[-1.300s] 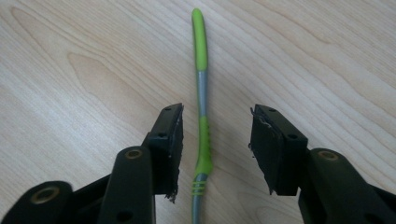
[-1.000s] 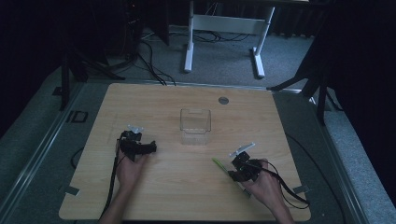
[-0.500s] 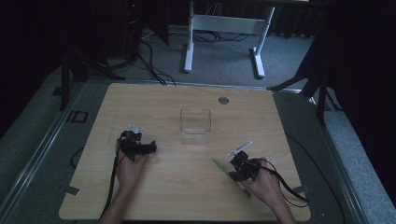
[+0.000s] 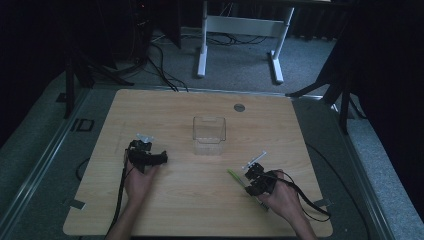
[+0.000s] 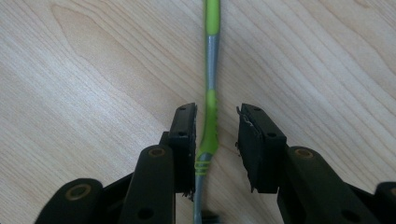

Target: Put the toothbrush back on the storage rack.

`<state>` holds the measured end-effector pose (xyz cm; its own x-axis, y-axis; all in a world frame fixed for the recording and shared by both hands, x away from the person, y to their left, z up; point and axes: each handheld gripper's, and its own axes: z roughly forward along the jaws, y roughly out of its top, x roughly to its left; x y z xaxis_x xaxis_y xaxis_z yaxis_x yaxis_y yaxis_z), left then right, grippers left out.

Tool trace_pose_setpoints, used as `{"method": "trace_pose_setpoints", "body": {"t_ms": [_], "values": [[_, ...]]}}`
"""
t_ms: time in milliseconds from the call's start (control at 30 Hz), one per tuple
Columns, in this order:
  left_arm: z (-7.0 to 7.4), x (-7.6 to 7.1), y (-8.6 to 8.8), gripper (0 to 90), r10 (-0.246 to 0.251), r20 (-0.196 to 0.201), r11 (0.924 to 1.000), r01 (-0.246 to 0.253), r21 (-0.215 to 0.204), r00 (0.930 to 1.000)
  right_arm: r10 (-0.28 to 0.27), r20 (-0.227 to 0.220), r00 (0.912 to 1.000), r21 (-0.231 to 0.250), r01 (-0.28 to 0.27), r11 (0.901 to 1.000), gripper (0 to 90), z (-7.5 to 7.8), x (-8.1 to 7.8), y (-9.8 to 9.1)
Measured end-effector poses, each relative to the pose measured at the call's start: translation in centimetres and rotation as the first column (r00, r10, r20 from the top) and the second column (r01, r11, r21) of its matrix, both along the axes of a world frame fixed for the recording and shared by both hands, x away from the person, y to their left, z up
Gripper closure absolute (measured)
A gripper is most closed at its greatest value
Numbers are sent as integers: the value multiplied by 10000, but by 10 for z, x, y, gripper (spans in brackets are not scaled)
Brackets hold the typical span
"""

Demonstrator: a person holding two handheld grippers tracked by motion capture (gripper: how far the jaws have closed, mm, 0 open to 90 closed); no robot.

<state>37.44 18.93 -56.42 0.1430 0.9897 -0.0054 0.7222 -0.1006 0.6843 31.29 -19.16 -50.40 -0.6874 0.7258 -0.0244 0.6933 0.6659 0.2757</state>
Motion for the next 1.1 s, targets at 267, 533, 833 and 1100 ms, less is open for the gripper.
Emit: {"method": "trace_pose_setpoints", "body": {"t_ms": [267,533,833,1100], "values": [[0,0,0,24,1,-5,10000,-1,0,10000,28,-286,9996,-119,-31,9999,689,-1,2,0],[0,0,0,24,3,2,10000,-3,-3,10000,77,-438,9990,-378,-94,9992,721,-4,2,2],[0,0,0,23,1,-1,10000,-1,-1,10000,79,-594,9982,-546,-111,9984,734,-7,3,4],[0,0,0,24,0,-7,10000,0,2,10000,71,-676,9977,-635,-114,9979,762,-10,4,5]]}}
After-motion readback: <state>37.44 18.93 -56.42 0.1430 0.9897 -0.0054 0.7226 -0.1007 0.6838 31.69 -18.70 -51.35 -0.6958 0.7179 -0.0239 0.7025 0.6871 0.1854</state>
